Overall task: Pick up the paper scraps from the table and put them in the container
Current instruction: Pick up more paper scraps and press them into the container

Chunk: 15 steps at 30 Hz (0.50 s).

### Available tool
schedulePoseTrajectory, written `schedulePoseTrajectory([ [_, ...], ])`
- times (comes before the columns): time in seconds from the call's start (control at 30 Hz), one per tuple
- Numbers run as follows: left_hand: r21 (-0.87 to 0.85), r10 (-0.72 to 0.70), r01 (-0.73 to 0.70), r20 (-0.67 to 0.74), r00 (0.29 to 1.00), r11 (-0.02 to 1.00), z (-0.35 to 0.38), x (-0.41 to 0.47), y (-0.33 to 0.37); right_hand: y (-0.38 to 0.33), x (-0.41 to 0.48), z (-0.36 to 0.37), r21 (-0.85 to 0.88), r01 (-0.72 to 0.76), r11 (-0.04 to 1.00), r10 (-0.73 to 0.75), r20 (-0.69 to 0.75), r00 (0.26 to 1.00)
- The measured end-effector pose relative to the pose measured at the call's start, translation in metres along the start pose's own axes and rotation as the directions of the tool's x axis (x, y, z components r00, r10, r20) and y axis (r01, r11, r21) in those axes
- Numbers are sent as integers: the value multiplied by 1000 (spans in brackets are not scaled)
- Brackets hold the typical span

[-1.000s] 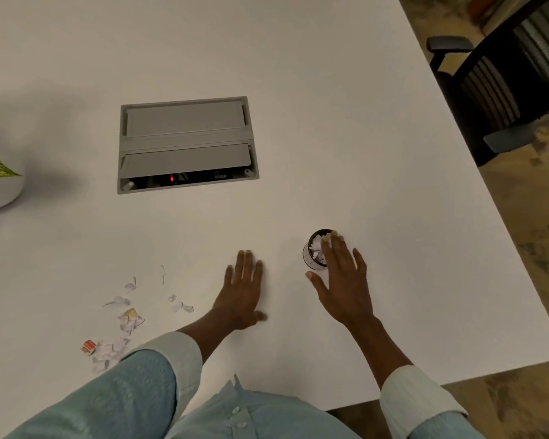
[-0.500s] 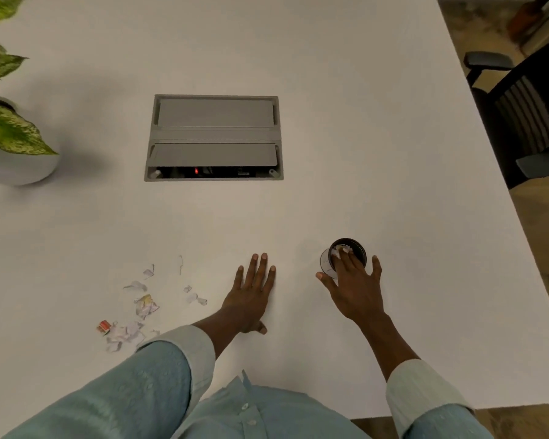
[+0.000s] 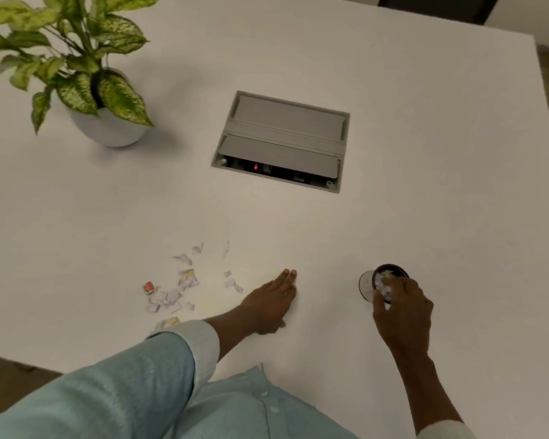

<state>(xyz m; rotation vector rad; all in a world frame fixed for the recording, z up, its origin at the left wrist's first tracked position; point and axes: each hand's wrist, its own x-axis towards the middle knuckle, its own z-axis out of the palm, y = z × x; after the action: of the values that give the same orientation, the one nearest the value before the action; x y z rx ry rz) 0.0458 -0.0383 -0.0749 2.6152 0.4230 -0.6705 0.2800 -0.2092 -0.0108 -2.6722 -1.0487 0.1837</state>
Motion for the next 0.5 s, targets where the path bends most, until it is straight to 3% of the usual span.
schedulePoseTrajectory([
  [0.17, -153, -93, 63, -200, 975, 986, 16, -33, -8, -24, -7, 8, 46, 69, 997, -68, -18, 998],
  [0.33, -234, -235, 145, -424, 874, 961, 32, -74, -30, -67, -11, 27, 133, 251, 959, -250, -22, 968],
  [0.5, -376, -451, 286, -494, 743, 882, 37, -109, -66, -122, -16, 65, 254, 249, 935, -313, 252, 916],
])
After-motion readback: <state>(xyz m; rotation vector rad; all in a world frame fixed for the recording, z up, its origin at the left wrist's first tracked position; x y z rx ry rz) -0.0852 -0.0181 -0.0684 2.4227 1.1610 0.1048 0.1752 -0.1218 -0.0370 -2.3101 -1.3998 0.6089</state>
